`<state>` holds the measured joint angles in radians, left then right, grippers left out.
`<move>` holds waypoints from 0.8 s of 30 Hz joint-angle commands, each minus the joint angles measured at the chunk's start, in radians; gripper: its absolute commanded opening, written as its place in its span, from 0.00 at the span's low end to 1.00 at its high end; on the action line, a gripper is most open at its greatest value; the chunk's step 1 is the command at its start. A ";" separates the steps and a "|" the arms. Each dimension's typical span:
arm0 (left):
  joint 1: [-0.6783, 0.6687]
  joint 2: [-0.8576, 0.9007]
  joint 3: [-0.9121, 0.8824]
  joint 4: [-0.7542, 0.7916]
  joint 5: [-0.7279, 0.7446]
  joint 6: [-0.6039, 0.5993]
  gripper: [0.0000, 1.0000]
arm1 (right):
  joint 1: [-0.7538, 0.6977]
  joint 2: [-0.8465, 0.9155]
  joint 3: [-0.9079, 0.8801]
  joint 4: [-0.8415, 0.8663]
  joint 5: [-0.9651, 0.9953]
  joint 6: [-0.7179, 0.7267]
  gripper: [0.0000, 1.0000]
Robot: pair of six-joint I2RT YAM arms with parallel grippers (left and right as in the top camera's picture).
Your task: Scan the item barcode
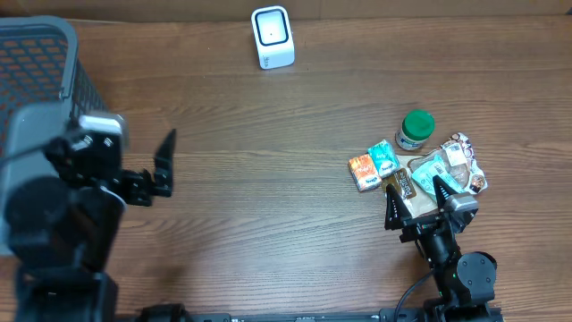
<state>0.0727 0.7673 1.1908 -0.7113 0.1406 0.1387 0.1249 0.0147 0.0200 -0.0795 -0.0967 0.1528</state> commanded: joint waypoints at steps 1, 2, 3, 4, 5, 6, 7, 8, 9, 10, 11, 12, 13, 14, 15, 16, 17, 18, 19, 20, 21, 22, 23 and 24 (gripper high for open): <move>-0.002 -0.129 -0.251 0.159 0.080 0.011 1.00 | -0.003 -0.012 -0.012 0.005 0.008 -0.005 1.00; -0.002 -0.159 -0.312 0.209 0.091 0.011 1.00 | -0.003 -0.012 -0.012 0.005 0.009 -0.005 1.00; -0.002 -0.190 -0.373 0.260 0.098 0.011 1.00 | -0.003 -0.012 -0.012 0.005 0.009 -0.005 1.00; -0.003 -0.220 -0.433 0.310 0.106 0.011 0.99 | -0.003 -0.012 -0.012 0.005 0.009 -0.005 1.00; -0.005 -0.243 -0.480 0.349 0.109 0.011 1.00 | -0.003 -0.012 -0.012 0.005 0.009 -0.005 1.00; -0.010 -0.271 -0.537 0.396 0.115 0.011 0.99 | -0.003 -0.012 -0.012 0.005 0.008 -0.005 1.00; -0.014 -0.297 -0.591 0.438 0.115 0.011 1.00 | -0.003 -0.012 -0.012 0.005 0.008 -0.005 1.00; -0.019 -0.321 -0.639 0.478 0.115 0.011 0.99 | -0.003 -0.012 -0.012 0.005 0.008 -0.005 1.00; -0.024 -0.346 -0.690 0.519 0.115 0.011 1.00 | -0.003 -0.012 -0.012 0.005 0.008 -0.005 1.00; -0.029 -0.370 -0.737 0.561 0.114 0.013 0.99 | -0.003 -0.012 -0.012 0.005 0.008 -0.005 1.00; -0.032 -0.390 -0.775 0.595 0.115 0.016 0.99 | -0.003 -0.012 -0.012 0.005 0.008 -0.005 1.00; -0.036 -0.413 -0.817 0.633 0.114 0.019 1.00 | -0.003 -0.012 -0.012 0.005 0.008 -0.005 1.00; -0.040 -0.435 -0.859 0.667 0.113 0.024 1.00 | -0.003 -0.012 -0.012 0.005 0.009 -0.005 1.00; -0.043 -0.454 -0.891 0.692 0.112 0.034 1.00 | -0.003 -0.012 -0.012 0.005 0.008 -0.005 1.00; -0.048 -0.477 -0.930 0.718 0.112 0.051 0.99 | -0.003 -0.012 -0.012 0.005 0.009 -0.005 1.00; -0.053 -0.497 -0.959 0.731 0.112 0.069 1.00 | -0.003 -0.012 -0.012 0.005 0.008 -0.005 1.00; -0.058 -0.518 -0.985 0.734 0.112 0.092 1.00 | -0.003 -0.012 -0.012 0.005 0.008 -0.005 1.00; -0.065 -0.545 -1.018 0.740 0.112 0.114 0.99 | -0.003 -0.012 -0.012 0.005 0.008 -0.005 1.00; -0.069 -0.565 -1.040 0.743 0.112 0.132 1.00 | -0.003 -0.012 -0.012 0.005 0.009 -0.005 1.00; -0.073 -0.581 -1.056 0.743 0.112 0.144 1.00 | -0.003 -0.012 -0.012 0.005 0.008 -0.005 1.00; -0.074 -0.599 -1.073 0.744 0.112 0.155 1.00 | -0.003 -0.012 -0.012 0.005 0.008 -0.005 1.00; -0.074 -0.615 -1.088 0.745 0.111 0.155 1.00 | -0.003 -0.012 -0.012 0.005 0.009 -0.005 1.00; -0.074 -0.633 -1.103 0.745 0.111 0.161 0.99 | -0.003 -0.012 -0.012 0.005 0.008 -0.005 1.00; -0.074 -0.647 -1.114 0.744 0.112 0.171 1.00 | -0.003 -0.012 -0.012 0.005 0.008 -0.005 1.00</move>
<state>0.0059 0.1726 0.1181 0.0238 0.2443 0.2443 0.1249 0.0147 0.0193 -0.0795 -0.0967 0.1532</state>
